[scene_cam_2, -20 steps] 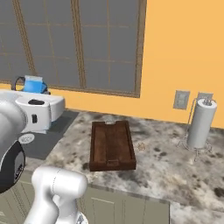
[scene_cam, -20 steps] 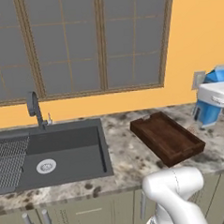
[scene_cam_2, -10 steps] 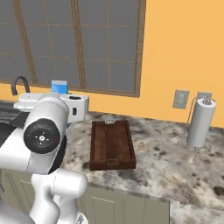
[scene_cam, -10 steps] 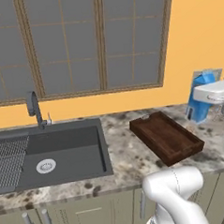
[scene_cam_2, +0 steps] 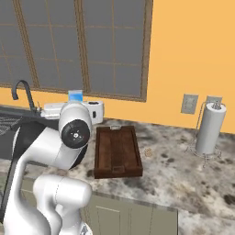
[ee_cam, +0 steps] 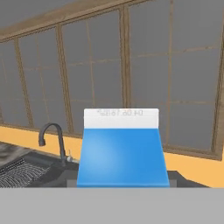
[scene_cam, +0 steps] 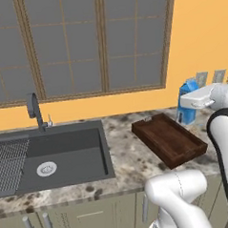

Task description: Take out the milk from the fridge and place it on the tray on the counter. Then take the sugar cube near the tray and place it in the tray.

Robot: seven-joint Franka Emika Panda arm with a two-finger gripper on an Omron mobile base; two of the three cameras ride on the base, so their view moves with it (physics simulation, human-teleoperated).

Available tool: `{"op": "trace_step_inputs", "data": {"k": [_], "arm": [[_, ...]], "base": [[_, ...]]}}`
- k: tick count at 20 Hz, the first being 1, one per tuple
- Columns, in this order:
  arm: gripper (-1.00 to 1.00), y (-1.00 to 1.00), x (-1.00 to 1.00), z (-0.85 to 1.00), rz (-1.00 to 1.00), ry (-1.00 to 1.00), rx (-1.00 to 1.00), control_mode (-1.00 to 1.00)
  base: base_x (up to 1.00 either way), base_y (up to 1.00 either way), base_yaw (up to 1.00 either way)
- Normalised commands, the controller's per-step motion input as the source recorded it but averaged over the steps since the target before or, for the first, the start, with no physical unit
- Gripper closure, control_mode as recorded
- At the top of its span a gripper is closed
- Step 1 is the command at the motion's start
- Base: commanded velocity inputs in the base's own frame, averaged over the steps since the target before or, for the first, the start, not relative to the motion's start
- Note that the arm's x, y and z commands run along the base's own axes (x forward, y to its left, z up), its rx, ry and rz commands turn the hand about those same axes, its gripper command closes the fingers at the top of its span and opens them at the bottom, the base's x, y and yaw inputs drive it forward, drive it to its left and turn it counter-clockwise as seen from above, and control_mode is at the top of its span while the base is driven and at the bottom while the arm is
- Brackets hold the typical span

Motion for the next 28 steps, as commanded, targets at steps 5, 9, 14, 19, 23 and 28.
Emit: {"op": "trace_step_inputs", "data": {"k": [5, 9, 14, 19, 23, 28], "arm": [[1.00, 0.05, 0.42, -0.51, 0.00, 0.00, 0.01, -1.00], [1.00, 0.11, 0.39, -0.39, 0.00, 0.00, -0.01, -1.00], [1.00, 0.12, 0.31, -0.29, -0.02, -0.01, -0.05, -1.00], [1.00, 0.00, 0.20, -0.30, 0.00, 0.00, -0.01, -1.00], [1.00, -0.01, 0.19, -0.28, 0.00, 0.00, 0.00, -1.00], [1.00, 0.00, 0.25, -0.35, 0.00, 0.00, 0.00, -1.00]], "base": [[0.00, 0.00, 0.00], [0.00, 0.00, 0.00], [0.00, 0.00, 0.00], [0.00, 0.00, 0.00], [0.00, 0.00, 0.00], [0.00, 0.00, 0.00]]}}
